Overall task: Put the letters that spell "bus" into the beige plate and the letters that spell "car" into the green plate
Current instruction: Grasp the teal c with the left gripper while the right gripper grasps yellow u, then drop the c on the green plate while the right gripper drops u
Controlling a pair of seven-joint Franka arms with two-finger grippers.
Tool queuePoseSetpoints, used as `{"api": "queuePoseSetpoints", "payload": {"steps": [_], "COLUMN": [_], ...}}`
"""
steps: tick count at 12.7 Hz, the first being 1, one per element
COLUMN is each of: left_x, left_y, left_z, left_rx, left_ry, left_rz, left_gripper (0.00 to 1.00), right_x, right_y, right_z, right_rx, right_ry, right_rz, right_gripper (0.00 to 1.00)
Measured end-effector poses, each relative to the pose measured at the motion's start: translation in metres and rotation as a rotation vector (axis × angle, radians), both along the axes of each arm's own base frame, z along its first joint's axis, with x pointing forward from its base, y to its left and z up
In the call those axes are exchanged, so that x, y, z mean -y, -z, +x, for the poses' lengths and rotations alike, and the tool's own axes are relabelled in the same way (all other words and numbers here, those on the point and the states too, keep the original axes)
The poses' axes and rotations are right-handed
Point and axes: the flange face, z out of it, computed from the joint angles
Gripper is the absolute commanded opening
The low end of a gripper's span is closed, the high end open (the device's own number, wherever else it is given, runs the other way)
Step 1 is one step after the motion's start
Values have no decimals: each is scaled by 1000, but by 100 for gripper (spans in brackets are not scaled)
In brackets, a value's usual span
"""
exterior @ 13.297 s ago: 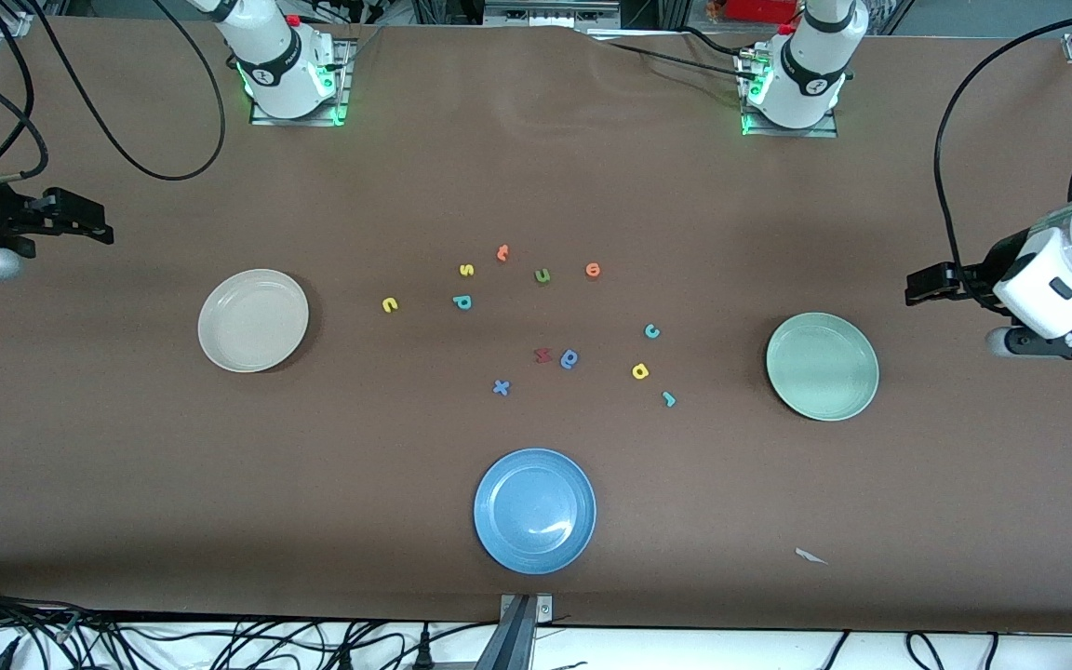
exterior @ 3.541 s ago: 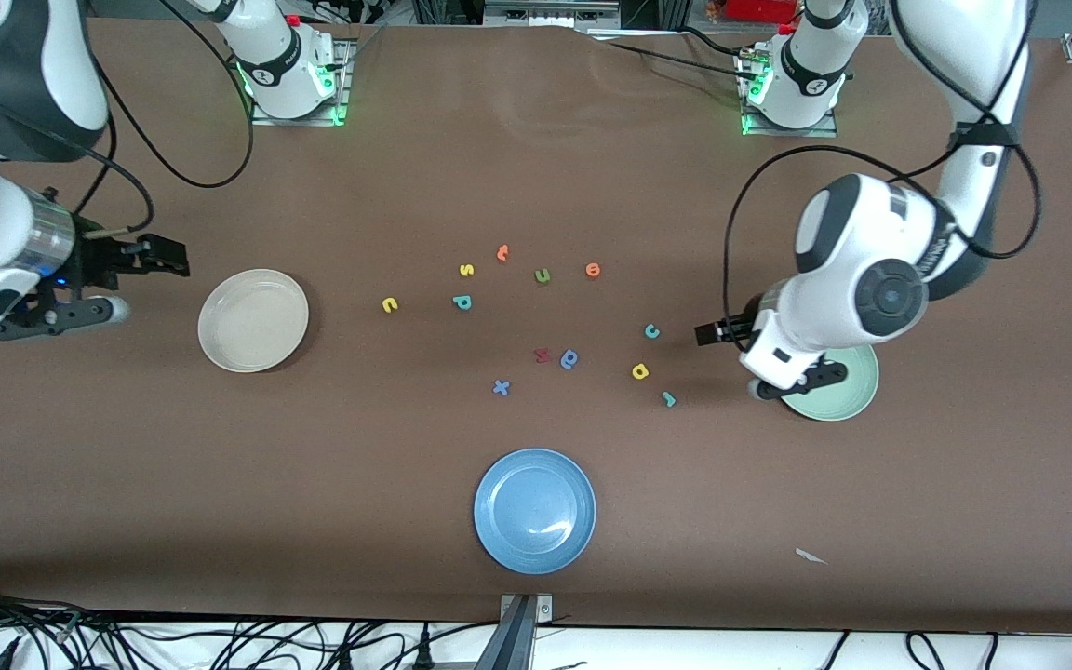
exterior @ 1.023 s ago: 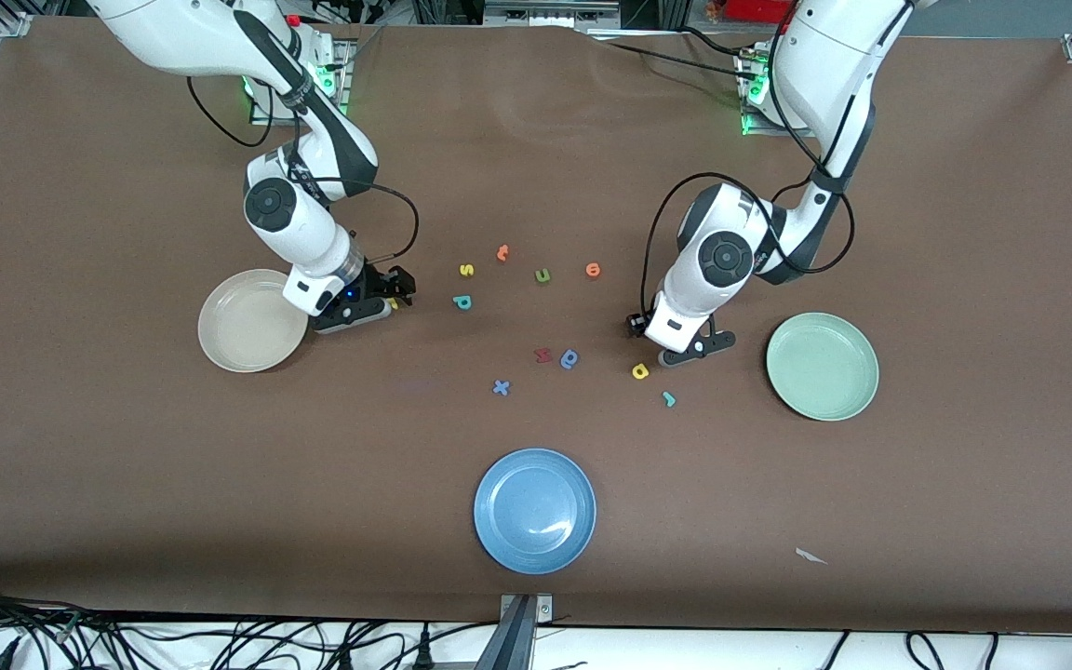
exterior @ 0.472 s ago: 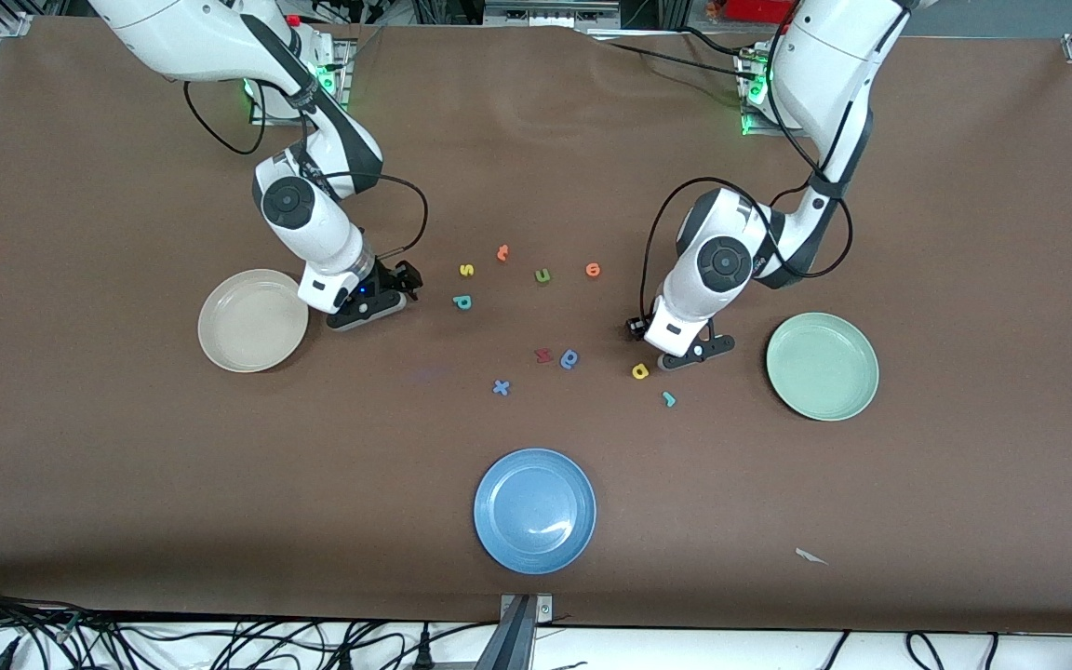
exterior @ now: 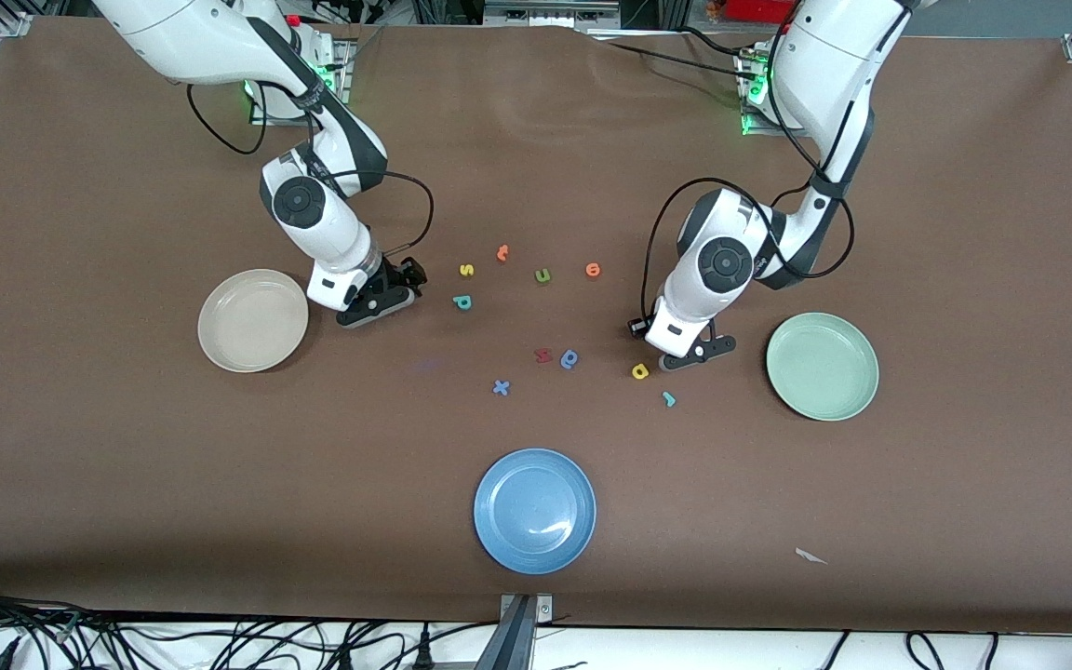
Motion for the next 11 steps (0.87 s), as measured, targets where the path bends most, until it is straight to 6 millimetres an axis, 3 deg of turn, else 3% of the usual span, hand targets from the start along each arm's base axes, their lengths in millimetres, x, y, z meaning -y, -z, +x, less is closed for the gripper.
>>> {"api": "queuePoseSetpoints", "payload": {"steps": [3, 9, 11], "left_x": [1, 0, -9], "left_y": [-3, -4, -15], "left_z": [1, 3, 15], "left_rx": [4, -1, -47], "left_ry": [1, -1, -9], "left_rz": [-2, 1, 26], "left_gripper": [16, 14, 13], "right_x": [2, 4, 5], "right_y": [4, 4, 4], "right_z": [0, 1, 1], "right_rx": [-2, 2, 4], "right_ry": [1, -4, -8], "right_rz": [-1, -5, -8], "right_gripper": [82, 53, 47]}}
